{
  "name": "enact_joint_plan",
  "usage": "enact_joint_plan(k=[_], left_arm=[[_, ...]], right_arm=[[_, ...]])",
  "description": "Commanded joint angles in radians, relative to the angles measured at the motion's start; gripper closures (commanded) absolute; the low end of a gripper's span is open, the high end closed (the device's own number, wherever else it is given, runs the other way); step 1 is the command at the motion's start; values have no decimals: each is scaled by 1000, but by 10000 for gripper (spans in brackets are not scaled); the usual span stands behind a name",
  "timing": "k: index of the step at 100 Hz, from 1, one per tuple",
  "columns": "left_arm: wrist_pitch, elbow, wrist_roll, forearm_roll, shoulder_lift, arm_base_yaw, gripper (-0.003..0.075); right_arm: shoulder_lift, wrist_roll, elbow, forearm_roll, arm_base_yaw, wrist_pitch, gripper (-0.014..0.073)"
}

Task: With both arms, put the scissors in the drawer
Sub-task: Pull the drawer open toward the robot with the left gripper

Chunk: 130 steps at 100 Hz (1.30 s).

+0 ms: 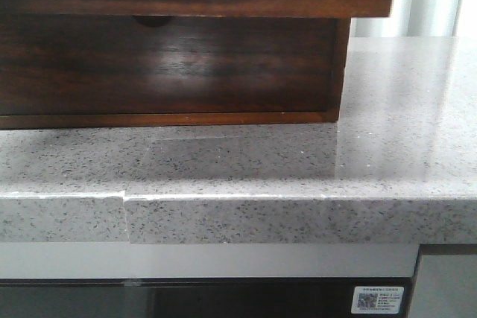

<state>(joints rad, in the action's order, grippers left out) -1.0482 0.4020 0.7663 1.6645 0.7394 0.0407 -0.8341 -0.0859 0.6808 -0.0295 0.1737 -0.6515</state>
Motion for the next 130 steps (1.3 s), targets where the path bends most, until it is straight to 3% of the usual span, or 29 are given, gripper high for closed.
enact_joint_plan(k=[1,25,49,59,96,130], left_arm=[[-68,50,232,3,-107,-3,734],[-54,48,208,-11,-132,-3,700],[-50,48,202,-8,-132,-3,446],[-35,48,202,-25,-132,-3,384],[18,48,197,-263,-132,-3,379],[42,50,102,-499,-132,-3,384]], right_arm=[[2,-10,38,0,7,52,-4],[2,-10,38,0,7,52,-4],[2,-10,38,0,7,52,-4],[2,-10,38,0,7,52,-4],[2,-10,38,1,7,52,-4],[2,-10,38,3,7,52,-4]])
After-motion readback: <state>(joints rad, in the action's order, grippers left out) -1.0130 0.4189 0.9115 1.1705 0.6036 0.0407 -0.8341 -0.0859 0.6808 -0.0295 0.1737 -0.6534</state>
